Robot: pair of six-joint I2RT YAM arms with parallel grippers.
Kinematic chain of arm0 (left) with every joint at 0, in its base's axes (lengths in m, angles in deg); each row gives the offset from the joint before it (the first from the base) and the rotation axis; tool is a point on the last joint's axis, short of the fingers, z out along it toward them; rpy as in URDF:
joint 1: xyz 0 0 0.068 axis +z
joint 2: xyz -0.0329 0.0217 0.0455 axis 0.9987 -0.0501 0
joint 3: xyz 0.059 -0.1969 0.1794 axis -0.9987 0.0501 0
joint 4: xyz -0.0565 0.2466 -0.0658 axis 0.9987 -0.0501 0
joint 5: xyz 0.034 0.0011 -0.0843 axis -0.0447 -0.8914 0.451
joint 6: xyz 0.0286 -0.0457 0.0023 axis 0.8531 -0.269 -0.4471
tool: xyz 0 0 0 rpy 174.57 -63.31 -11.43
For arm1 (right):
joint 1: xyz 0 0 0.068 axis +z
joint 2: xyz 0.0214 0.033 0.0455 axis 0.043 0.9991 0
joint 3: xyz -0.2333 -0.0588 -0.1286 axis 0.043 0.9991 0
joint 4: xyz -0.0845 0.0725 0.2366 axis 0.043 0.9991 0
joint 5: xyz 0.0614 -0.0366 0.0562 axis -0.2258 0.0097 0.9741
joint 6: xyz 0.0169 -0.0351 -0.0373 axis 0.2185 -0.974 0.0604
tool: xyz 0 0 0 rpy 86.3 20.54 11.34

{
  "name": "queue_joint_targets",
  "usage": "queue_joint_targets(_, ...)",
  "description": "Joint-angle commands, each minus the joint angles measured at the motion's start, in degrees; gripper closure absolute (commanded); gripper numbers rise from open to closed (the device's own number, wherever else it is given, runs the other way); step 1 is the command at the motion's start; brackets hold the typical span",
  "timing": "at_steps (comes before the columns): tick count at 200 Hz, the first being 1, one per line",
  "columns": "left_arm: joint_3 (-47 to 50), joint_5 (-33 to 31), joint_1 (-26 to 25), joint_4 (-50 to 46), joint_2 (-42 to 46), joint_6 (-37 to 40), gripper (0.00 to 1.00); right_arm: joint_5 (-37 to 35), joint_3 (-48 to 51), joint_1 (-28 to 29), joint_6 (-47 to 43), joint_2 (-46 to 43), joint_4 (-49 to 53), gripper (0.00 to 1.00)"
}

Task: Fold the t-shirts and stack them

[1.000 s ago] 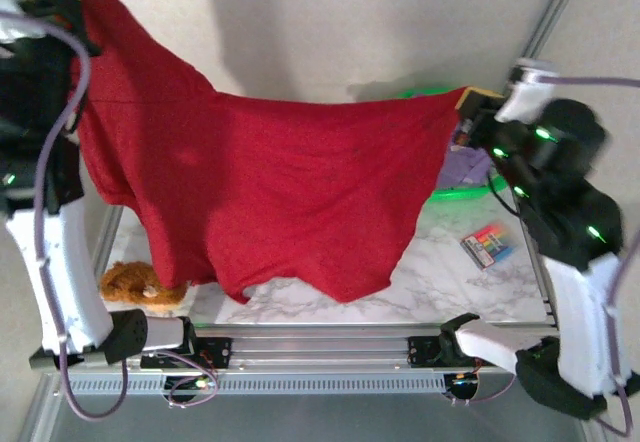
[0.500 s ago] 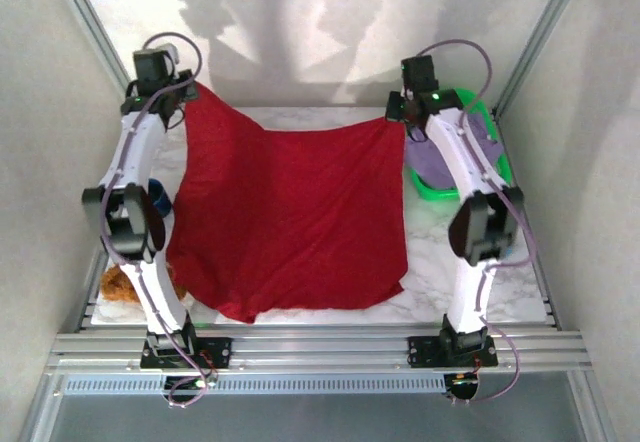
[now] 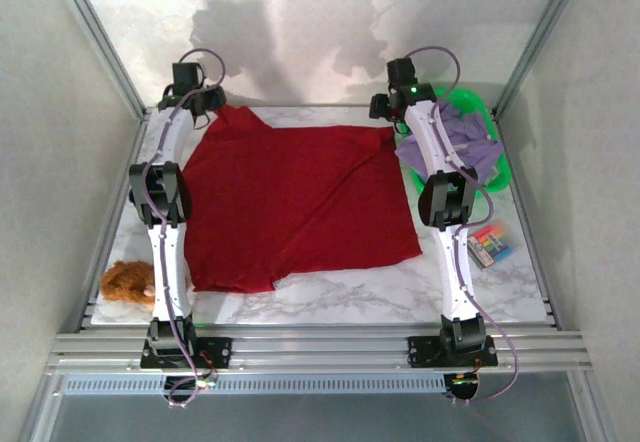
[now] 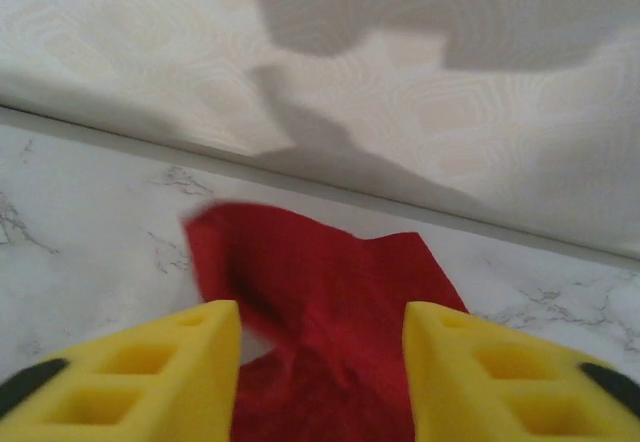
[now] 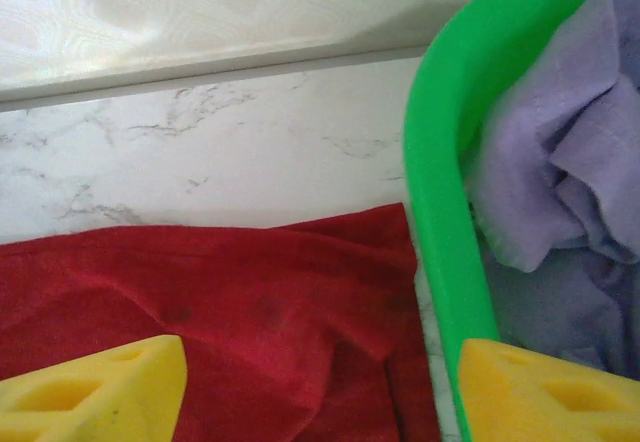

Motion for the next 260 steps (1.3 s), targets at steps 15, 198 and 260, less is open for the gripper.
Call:
queue_joint_targets(15, -3.1, -0.9, 0.1, -0.7, 4.6, -1.9, 0.4, 1.8, 4.8, -0.3, -1.4, -11.5, -0.5, 0.25)
queue_joint_targets(198, 72.3, -7.5, -13.1, -8.7, 62.3, -9.8, 0.38, 11.5, 103.9, -1.0, 26.3, -78.7, -3.2, 0.38)
queue_joint_targets(260, 76.7, -9.6, -13.2, -10.0, 64.3, -9.4, 0.38, 10.7, 111.8, -2.0, 32.4, -75.2, -17.1, 0.49)
